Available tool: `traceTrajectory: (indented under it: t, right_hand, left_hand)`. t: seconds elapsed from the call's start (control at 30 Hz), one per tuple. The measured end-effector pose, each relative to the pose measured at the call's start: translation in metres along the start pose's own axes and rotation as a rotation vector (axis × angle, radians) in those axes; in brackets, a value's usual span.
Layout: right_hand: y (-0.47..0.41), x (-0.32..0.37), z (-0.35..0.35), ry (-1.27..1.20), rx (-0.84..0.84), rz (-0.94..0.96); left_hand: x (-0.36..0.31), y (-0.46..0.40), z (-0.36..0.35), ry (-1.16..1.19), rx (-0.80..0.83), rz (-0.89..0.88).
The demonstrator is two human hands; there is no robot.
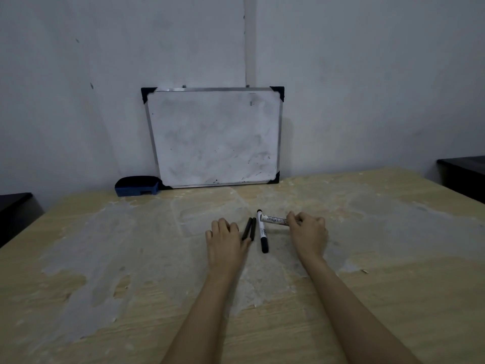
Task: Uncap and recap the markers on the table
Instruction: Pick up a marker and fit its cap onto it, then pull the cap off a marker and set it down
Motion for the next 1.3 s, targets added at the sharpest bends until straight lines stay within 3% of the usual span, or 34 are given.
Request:
traceTrajectory:
  t: [0.1,0.2,0.33,0.4,0.53,0.63,0.7,0.77,0.83,0.9,1.0,1.07,1.23,1.3]
  right_hand:
    - [-0.001,0.001,0.000,-0.012,0.003,0.004]
    - [0.000,0.007,0.002,-0.091,-0.041,0.088]
    - [0.002,0.026,0.000,-0.061,-0.205,0.470]
    - [0.002,0.042,0.000,0.004,-0.296,0.716]
    - [-0.003,0.083,0.009,0.038,-0.364,1.190]
    - [-0.011,0.111,0.014,0.051,-0.355,1.366]
    - [-0.018,0.122,0.016,0.091,-0.328,1.395]
    - [-0.027,0.124,0.019,0.110,-0.290,1.301]
    - [-0.035,0.117,0.022,0.078,-0.258,1.094]
    - [-0.039,0.100,0.023,0.028,-0.264,0.820]
    - [-0.037,0.059,0.019,-0.073,-0.213,0.369]
    - [-0.031,0.032,0.015,-0.097,-0.146,0.144]
    - [-0.011,-0.006,0.007,-0.061,-0.031,-0.049]
    - [-0.011,-0.011,0.003,-0.050,-0.017,-0.097]
  left_hand:
    - [0.000,0.001,0.006,0.079,-0.100,0.031]
    - [-0.003,0.002,0.020,0.545,-0.298,0.224]
    - [-0.017,-0.004,0.010,1.374,-0.022,0.958]
    - [-0.024,-0.003,0.005,1.648,0.161,1.207]
    - [-0.021,0.001,0.005,1.989,0.306,1.415]
    - [-0.019,0.001,0.009,2.111,0.342,1.439]
    - [-0.014,0.000,0.011,2.103,0.371,1.416]
    - [-0.004,-0.003,0.012,2.041,0.408,1.340]
    - [0.009,-0.010,0.015,1.963,0.364,1.242]
    - [0.026,-0.020,0.020,1.832,0.185,1.153]
    - [0.051,-0.035,0.035,1.366,-0.188,0.933]
    - [0.062,-0.046,0.041,1.066,-0.342,0.822]
    - [0.054,-0.055,0.039,0.428,-0.331,0.512]
    - [0.038,-0.045,0.040,0.358,-0.365,0.370]
Point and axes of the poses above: each hand's wrist, its own y-axis away from the middle knuckle, its own z-axis out of the back of the hand, x = y × z, the point moved 3 cm from there along -y, towards the middle knuckle, and after that the axes turned 15 degrees about -x, right-handed, at the moved point
